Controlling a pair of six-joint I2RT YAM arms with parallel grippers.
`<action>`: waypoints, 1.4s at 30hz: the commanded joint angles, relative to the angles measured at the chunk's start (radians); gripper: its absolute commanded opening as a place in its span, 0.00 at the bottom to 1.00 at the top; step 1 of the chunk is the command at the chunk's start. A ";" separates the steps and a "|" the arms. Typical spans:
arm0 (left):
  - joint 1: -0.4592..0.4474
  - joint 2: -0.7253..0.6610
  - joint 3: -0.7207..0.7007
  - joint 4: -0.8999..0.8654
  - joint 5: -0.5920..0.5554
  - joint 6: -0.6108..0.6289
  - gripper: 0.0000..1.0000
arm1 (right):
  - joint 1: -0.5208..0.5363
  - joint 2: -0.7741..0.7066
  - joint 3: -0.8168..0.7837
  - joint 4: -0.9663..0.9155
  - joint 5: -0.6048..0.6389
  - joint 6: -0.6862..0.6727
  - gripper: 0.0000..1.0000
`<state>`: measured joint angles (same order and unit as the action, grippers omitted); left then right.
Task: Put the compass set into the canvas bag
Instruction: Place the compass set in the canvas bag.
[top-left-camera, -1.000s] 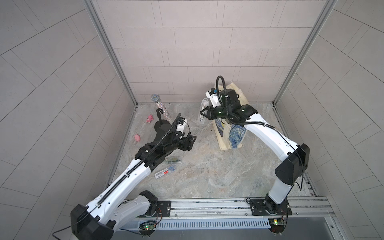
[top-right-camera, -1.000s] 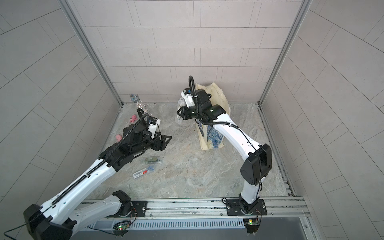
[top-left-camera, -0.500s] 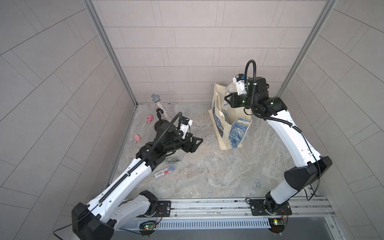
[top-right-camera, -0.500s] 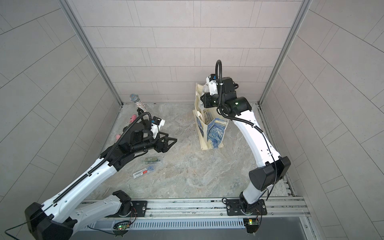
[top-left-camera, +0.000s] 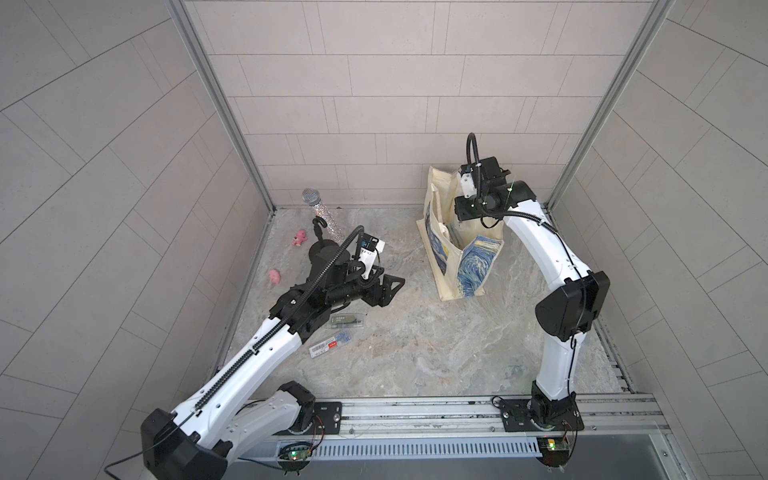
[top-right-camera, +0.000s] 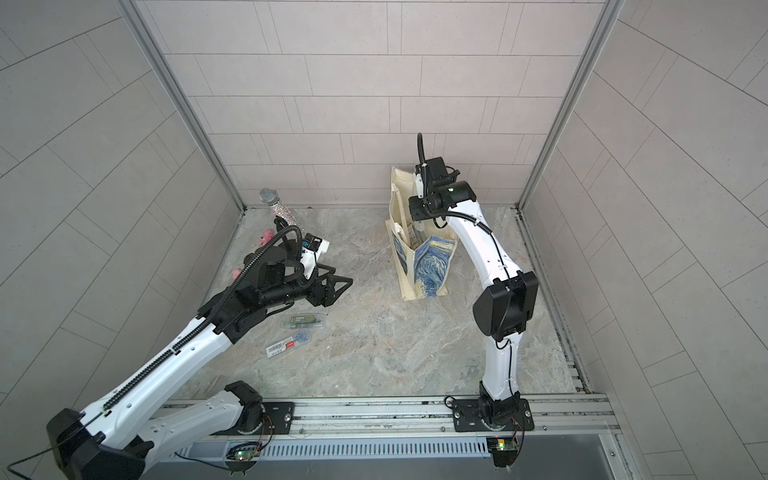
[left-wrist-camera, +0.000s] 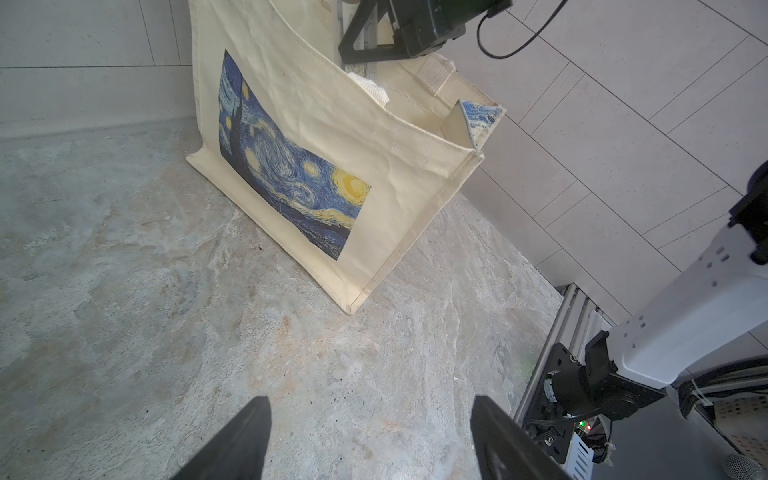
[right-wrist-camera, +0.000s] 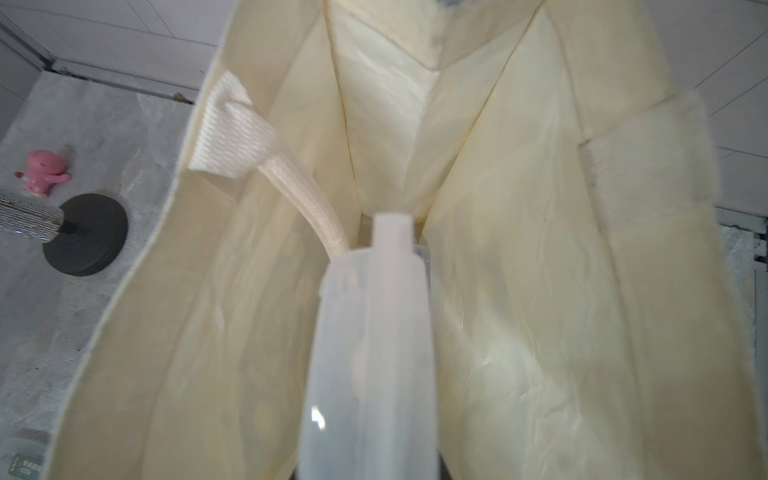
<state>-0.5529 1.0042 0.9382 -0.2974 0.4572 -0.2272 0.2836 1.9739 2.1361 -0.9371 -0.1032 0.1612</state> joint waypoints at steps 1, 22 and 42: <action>-0.002 -0.024 0.007 0.002 -0.013 0.018 0.81 | -0.004 0.033 0.049 -0.058 0.022 -0.021 0.01; 0.015 0.024 0.018 -0.015 -0.016 0.010 0.81 | -0.018 0.282 0.123 -0.136 -0.017 0.004 0.00; 0.042 0.019 0.016 -0.019 -0.024 0.002 0.81 | -0.018 0.463 0.182 -0.164 0.006 0.041 0.05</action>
<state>-0.5186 1.0275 0.9382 -0.3099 0.4263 -0.2279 0.2691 2.4077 2.3043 -1.0954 -0.1265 0.1913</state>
